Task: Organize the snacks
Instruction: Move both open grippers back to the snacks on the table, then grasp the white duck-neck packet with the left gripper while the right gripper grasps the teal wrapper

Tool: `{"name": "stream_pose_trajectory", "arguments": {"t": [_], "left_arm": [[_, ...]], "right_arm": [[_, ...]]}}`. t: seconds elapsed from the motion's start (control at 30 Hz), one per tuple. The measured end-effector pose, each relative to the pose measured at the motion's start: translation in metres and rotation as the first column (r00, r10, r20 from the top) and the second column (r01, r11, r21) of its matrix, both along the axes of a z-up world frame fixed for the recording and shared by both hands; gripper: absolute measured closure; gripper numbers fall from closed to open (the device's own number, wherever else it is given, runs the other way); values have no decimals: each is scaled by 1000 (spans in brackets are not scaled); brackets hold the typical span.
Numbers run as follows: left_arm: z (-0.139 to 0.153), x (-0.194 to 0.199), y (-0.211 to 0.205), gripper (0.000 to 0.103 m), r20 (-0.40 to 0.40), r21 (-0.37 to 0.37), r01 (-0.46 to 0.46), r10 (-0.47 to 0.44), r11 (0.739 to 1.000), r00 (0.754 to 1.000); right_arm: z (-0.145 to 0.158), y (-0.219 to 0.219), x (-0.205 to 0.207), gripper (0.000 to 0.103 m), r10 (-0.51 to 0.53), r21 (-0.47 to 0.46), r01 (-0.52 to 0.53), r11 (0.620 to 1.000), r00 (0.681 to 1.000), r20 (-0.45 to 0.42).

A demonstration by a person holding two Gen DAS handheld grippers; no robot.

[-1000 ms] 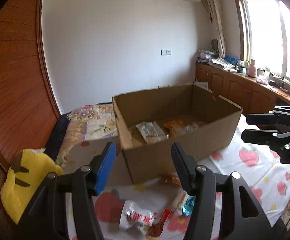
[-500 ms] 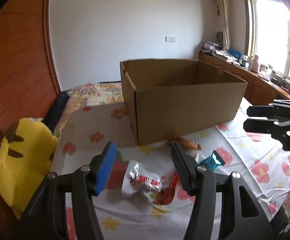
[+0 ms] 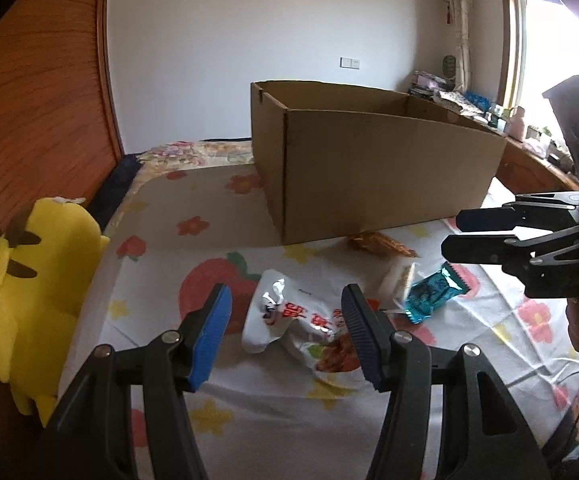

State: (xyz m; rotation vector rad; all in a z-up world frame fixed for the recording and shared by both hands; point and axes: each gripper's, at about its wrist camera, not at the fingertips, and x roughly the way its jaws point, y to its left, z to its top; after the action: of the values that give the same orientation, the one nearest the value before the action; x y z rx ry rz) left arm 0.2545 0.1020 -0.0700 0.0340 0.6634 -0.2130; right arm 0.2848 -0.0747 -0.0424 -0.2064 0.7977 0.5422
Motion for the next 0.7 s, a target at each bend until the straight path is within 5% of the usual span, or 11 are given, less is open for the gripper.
{"name": "stream_pose_trajectory", "arguments": {"t": [0.7], "left_arm": [[4, -5, 4, 45, 58, 6, -34, 34, 999, 998]], "right_arm": [[-41, 13, 5, 54, 102, -62, -110, 992, 987, -125]]}}
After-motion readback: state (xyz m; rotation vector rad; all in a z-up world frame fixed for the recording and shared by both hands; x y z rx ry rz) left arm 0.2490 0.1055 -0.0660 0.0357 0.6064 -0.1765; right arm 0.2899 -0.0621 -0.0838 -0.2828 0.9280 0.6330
